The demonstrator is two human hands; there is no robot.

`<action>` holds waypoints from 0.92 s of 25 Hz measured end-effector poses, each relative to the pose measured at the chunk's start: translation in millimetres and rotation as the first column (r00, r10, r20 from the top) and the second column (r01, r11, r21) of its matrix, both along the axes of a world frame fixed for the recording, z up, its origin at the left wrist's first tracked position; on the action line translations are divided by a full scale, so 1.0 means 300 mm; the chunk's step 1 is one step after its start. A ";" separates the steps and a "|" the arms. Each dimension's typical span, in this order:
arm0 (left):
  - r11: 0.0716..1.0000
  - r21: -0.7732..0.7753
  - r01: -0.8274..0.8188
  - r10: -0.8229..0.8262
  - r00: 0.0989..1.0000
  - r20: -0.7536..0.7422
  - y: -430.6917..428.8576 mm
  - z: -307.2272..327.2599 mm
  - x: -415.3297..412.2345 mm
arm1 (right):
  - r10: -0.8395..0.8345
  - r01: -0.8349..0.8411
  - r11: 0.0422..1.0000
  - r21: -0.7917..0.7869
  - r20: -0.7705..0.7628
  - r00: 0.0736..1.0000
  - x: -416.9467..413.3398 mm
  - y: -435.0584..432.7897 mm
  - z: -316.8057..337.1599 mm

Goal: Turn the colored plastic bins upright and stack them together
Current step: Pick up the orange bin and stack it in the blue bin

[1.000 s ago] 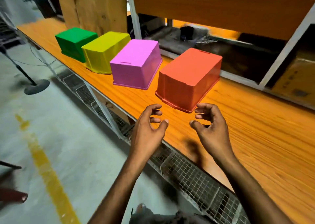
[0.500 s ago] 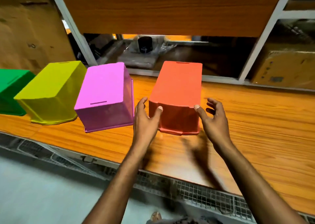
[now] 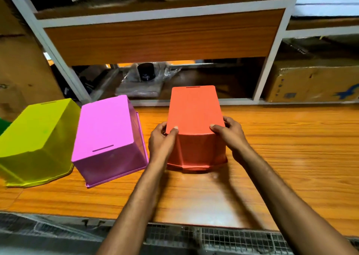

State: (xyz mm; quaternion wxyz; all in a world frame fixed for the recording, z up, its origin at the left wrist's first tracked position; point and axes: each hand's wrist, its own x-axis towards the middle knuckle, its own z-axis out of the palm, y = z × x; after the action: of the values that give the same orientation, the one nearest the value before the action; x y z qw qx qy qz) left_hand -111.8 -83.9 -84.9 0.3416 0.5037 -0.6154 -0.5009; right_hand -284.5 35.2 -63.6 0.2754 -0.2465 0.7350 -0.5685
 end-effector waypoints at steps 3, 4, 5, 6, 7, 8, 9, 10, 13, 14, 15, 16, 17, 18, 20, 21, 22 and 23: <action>0.999 0.001 0.050 -0.050 0.986 -0.161 0.049 0.140 0.027 | -0.004 0.007 0.986 -0.168 0.020 1.000 -0.003 0.046 0.063; 0.998 -0.026 0.055 -0.059 0.978 -0.200 0.053 0.171 0.031 | -0.007 0.009 0.977 -0.211 0.010 1.000 -0.007 0.055 0.088; 0.998 -0.047 0.051 -0.061 0.971 -0.233 0.050 0.197 0.038 | -0.013 0.011 0.969 -0.248 -0.004 1.000 -0.013 0.061 0.110; 0.997 -0.063 0.051 -0.066 0.961 -0.268 0.046 0.223 0.042 | -0.014 0.011 0.960 -0.280 -0.011 1.000 -0.020 0.068 0.133; 0.996 -0.069 0.063 -0.081 0.947 -0.310 0.041 0.251 0.047 | -0.017 0.014 0.950 -0.313 -0.007 1.000 -0.030 0.076 0.155; 0.993 -0.082 0.085 -0.108 0.936 -0.335 0.034 0.274 0.052 | -0.025 0.025 0.940 -0.340 0.005 1.000 -0.043 0.083 0.171; 0.988 -0.108 0.113 -0.143 0.931 -0.337 0.026 0.291 0.055 | -0.029 0.032 0.929 -0.368 0.013 0.999 -0.057 0.095 0.186; 0.980 -0.140 0.139 -0.178 0.929 -0.325 0.020 0.302 0.056 | -0.029 0.033 0.922 -0.385 0.016 0.999 -0.067 0.106 0.198; 0.965 -0.165 0.206 -0.250 0.911 -0.327 0.022 0.328 0.045 | -0.026 0.015 0.917 -0.399 -0.023 0.999 -0.062 0.129 0.216; 0.962 -0.153 0.228 -0.267 0.904 -0.333 0.025 0.327 0.034 | -0.026 0.004 0.914 -0.405 -0.049 0.998 -0.061 0.135 0.215; 0.959 -0.155 0.238 -0.278 0.901 -0.334 0.027 0.326 0.025 | -0.023 -0.012 0.913 -0.407 -0.080 0.997 -0.061 0.142 0.211; 0.957 -0.173 0.234 -0.281 0.900 -0.333 0.030 0.324 0.017 | -0.012 -0.034 0.913 -0.406 -0.109 0.994 -0.066 0.150 0.211; 0.956 -0.189 0.223 -0.277 0.899 -0.338 0.032 0.321 0.012 | 0.003 -0.058 0.913 -0.405 -0.136 0.991 -0.075 0.160 0.214; 0.957 -0.197 0.214 -0.272 0.896 -0.350 0.029 0.317 0.011 | 0.015 -0.074 0.914 -0.400 -0.149 0.989 -0.085 0.165 0.221; 0.944 -0.228 0.237 -0.309 0.880 -0.362 0.026 0.320 0.002 | 0.036 -0.094 0.919 -0.384 -0.156 0.987 -0.110 0.172 0.235; 0.933 -0.251 0.257 -0.336 0.873 -0.353 0.024 0.321 -0.005 | 0.054 -0.111 0.921 -0.372 -0.159 0.986 -0.119 0.171 0.243; 0.921 -0.275 0.277 -0.363 0.867 -0.342 0.025 0.322 -0.014 | 0.075 -0.132 0.923 -0.362 -0.169 0.983 -0.125 0.171 0.251; 0.910 -0.294 0.292 -0.385 0.859 -0.337 0.022 0.326 -0.020 | 0.092 -0.152 0.920 -0.361 -0.179 0.980 -0.128 0.172 0.257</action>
State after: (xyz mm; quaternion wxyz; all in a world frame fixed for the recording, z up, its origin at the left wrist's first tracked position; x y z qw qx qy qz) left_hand -117.9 -77.2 12.8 0.4190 0.2341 -0.6692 -0.5673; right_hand -323.1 86.7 13.5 0.1993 -0.3842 0.6163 -0.6579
